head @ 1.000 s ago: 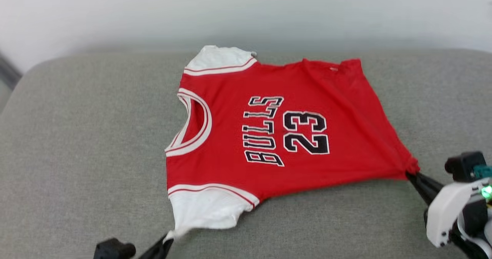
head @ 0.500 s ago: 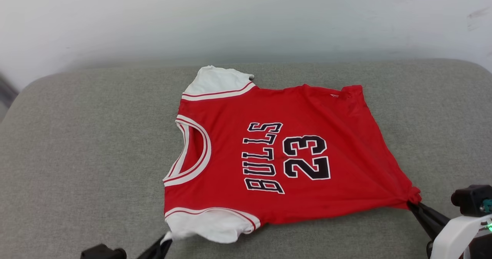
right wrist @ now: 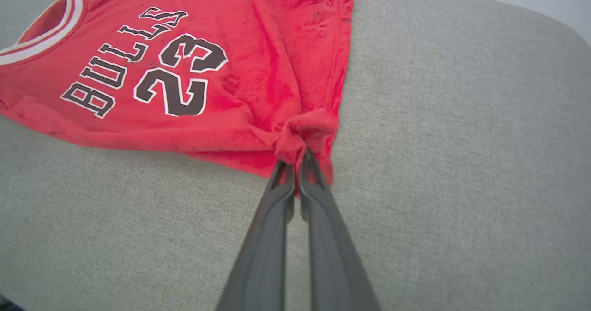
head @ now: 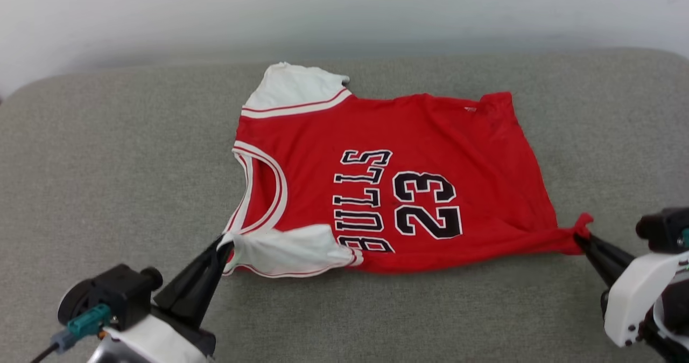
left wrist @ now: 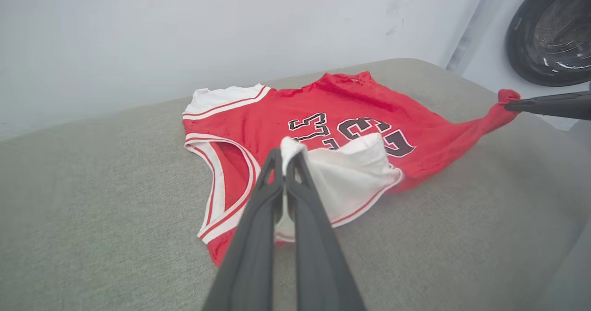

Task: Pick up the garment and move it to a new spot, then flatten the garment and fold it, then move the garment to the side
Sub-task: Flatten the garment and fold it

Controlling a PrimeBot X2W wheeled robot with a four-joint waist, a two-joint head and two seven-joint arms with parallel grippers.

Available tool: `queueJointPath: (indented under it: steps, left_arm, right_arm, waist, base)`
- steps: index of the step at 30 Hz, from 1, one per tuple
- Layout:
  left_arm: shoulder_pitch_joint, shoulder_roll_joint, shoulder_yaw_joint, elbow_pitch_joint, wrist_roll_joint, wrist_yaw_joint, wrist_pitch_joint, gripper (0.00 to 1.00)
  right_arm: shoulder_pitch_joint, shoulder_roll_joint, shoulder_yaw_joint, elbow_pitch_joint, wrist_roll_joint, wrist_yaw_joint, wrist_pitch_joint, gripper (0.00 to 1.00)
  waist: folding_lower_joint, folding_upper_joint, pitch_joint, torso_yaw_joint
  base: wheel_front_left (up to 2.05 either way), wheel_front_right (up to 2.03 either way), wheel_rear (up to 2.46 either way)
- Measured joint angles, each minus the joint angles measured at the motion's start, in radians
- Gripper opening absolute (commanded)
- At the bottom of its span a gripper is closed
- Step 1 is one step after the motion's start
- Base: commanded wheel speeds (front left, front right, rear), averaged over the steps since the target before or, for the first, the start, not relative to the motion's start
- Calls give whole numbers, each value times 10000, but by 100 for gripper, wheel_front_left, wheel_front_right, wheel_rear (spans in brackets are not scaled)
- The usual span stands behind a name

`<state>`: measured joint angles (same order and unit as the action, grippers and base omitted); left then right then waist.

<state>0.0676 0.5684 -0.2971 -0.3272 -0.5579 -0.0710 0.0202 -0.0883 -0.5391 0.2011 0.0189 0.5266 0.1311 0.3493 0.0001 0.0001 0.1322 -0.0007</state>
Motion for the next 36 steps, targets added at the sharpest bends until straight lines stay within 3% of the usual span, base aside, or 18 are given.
queueJointPath:
  steps: [12, 21, 29, 30, 31, 32, 33, 36]
  left_arm:
    - [-2482, -190, -205, 1764, 0, -347, -192, 0]
    - [-4463, -176, -1283, 3712, 255, -531, 90, 0]
    - [-5254, -683, -1898, 5789, 711, -566, -686, 2]
    - [-5293, -794, -1904, 5971, 708, -566, -823, 31]
    - [-5317, -876, -1916, 6182, 706, -546, -945, 77]
    - [-5340, -913, -1937, 6383, 763, -476, -1035, 100]
    - [-5368, -911, -2002, 6554, 911, -384, -1087, 100]
    - [-5383, -920, -2019, 6821, 1308, 153, -1342, 100]
  right_arm:
    - [-1771, 113, 107, 872, -353, -2, 888, 0]
    - [-2579, -73, 523, 1544, -477, -2, 1089, 0]
    - [-2871, -128, 932, 2150, -619, 0, 807, 0]
    - [-2917, -128, 991, 2238, -650, 0, 765, 0]
    - [-2958, -127, 1039, 2318, -709, 0, 679, 0]
    - [-2967, -113, 1058, 2395, -715, 0, 589, 88]
    - [-2974, -71, 1053, 2491, -708, 0, 546, 100]
    - [-2985, 23, 1089, 2667, -686, 0, 380, 100]
  waist:
    - [2, 0, 1273, 361]
    - [2, 0, 2068, 633]
    - [1, 0, 2144, 707]
    - [1, 0, 2097, 708]
    - [1, 0, 2039, 707]
    - [1, 0, 1974, 703]
    - [1, 0, 1902, 695]
    - [1, 0, 1629, 664]
  base:
    - [0, 0, 0]
    - [0, 0, 0]
    - [0, 0, 0]
    - [0, 0, 0]
    - [0, 0, 0]
    - [0, 0, 0]
    - [0, 0, 0]
    - [0, 0, 0]
